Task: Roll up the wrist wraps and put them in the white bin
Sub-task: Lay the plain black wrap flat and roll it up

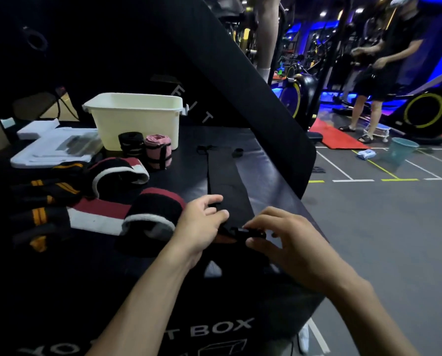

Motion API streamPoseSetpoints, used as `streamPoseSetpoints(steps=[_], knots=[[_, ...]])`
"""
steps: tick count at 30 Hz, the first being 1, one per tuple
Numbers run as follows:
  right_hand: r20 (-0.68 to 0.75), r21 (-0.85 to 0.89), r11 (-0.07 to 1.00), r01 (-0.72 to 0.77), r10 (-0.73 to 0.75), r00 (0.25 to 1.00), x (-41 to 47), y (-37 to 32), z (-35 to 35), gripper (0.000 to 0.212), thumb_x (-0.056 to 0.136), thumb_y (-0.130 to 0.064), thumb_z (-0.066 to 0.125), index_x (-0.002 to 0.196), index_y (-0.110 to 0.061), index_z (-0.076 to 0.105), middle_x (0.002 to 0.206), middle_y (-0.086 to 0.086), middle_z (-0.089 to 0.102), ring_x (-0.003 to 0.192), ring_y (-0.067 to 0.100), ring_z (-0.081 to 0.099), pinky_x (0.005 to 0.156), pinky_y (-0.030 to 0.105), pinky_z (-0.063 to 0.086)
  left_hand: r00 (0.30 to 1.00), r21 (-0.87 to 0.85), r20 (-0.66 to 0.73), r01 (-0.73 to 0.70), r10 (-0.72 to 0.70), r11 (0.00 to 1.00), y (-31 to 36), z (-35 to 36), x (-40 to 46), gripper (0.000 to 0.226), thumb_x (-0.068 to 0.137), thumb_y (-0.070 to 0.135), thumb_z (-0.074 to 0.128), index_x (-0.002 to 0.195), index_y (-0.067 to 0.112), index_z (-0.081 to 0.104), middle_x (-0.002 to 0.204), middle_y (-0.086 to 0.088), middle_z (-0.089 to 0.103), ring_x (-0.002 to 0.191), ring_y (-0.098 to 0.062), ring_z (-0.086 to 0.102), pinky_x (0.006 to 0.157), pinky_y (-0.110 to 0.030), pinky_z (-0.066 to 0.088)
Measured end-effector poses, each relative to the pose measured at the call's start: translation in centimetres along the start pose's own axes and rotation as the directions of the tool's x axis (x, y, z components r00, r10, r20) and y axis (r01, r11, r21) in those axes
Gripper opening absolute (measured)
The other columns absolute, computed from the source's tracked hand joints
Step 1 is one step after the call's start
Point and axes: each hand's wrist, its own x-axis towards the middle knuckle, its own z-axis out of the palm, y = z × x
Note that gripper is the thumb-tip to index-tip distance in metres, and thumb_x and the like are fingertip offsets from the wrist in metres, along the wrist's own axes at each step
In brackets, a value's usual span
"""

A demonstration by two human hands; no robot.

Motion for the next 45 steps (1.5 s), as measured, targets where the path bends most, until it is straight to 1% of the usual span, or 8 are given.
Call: streamPoseSetpoints(steps=[10,13,18,22,27,31,35,45], knots=[[-0.171,0.088,0.995,-0.041,0.056,0.984,-2.1,-1.7,1.1,0.032,0.085,-0.023,0.080,0.102,-0.031,0.054,0.092,-0.018,0.067,0.087,0.007,0.063,0.073,0.033,0.054,0.998,0.111,-0.016,-0.062,0.065,0.992,-1.5,0.2,0.7,0.040,0.093,0.002,0.069,0.131,0.016,0.067,0.123,-0.012,0.063,0.108,-0.003,0.060,0.066,-0.004,0.047],[-0.225,0.237,0.972,-0.007,0.062,0.972,-2.5,-2.1,0.6,0.019,0.089,-0.019,0.078,0.101,-0.024,0.064,0.090,-0.017,0.069,0.086,0.006,0.067,0.073,0.025,0.054,0.995,0.137,-0.035,-0.083,0.088,0.987,-1.6,0.8,0.8,0.038,0.096,0.000,0.066,0.132,0.012,0.065,0.114,-0.007,0.066,0.086,0.012,0.063,0.062,-0.003,0.046],[-0.259,0.340,0.940,0.001,0.093,0.961,-2.5,-1.9,0.6,0.018,0.088,-0.003,0.076,0.096,-0.019,0.073,0.089,-0.016,0.070,0.088,0.008,0.068,0.072,0.017,0.051,0.990,0.235,0.022,-0.140,0.139,0.962,-2.0,1.3,0.9,0.043,0.097,0.001,0.064,0.140,0.010,0.061,0.137,-0.012,0.064,0.120,-0.001,0.050,0.072,0.002,0.044],[-0.313,0.424,0.904,-0.045,0.193,0.930,-2.2,-0.6,1.4,0.020,0.086,-0.002,0.077,0.093,-0.020,0.073,0.087,-0.012,0.073,0.082,0.013,0.071,0.072,0.030,0.056,0.990,0.202,0.045,-0.140,0.134,0.969,-1.6,1.0,0.6,0.043,0.102,0.009,0.059,0.145,0.013,0.054,0.126,0.000,0.064,0.122,-0.003,0.055,0.092,-0.017,0.047],[-0.449,0.544,0.833,-0.103,0.392,0.803,-1.5,1.0,1.7,0.014,0.087,-0.007,0.078,0.090,-0.019,0.071,0.084,-0.007,0.073,0.077,0.015,0.072,0.073,0.041,0.060,0.987,0.181,-0.002,-0.159,0.162,0.971,-0.8,-0.4,-1.5,0.023,0.104,0.002,0.046,0.114,0.020,0.057,0.102,-0.005,0.069,0.059,-0.008,0.066,0.058,-0.033,0.060],[-0.463,0.600,0.789,-0.132,0.477,0.747,-1.3,1.6,2.3,0.014,0.087,-0.013,0.080,0.088,-0.023,0.069,0.083,-0.006,0.073,0.076,0.016,0.072,0.070,0.042,0.059,0.899,0.611,0.064,-0.379,0.434,0.695,-0.6,-1.6,-4.9,0.014,0.093,0.014,0.066,0.090,0.028,0.064,0.088,0.008,0.068,0.078,-0.005,0.065,0.075,-0.026,0.055],[-0.473,0.586,0.797,-0.145,0.482,0.737,-1.2,1.3,2.8,0.014,0.086,-0.015,0.081,0.086,-0.023,0.069,0.082,-0.008,0.073,0.073,0.012,0.071,0.065,0.039,0.059,0.866,0.756,0.351,-0.487,0.357,0.438,-1.7,-0.6,-7.6,0.037,0.095,0.053,0.062,0.125,0.032,0.067,0.113,0.018,0.056,0.106,-0.005,0.053,0.095,-0.029,0.047],[-0.370,0.567,0.812,-0.141,0.404,0.837,-2.2,-0.9,2.9,0.014,0.082,-0.014,0.084,0.081,-0.024,0.075,0.078,-0.009,0.074,0.070,0.013,0.072,0.065,0.046,0.061,0.728,0.687,0.449,-0.652,0.518,0.321,-2.9,-0.4,-9.3,0.022,0.083,0.033,0.079,0.100,0.035,0.065,0.095,0.019,0.064,0.088,-0.004,0.052,0.083,-0.038,0.047]])
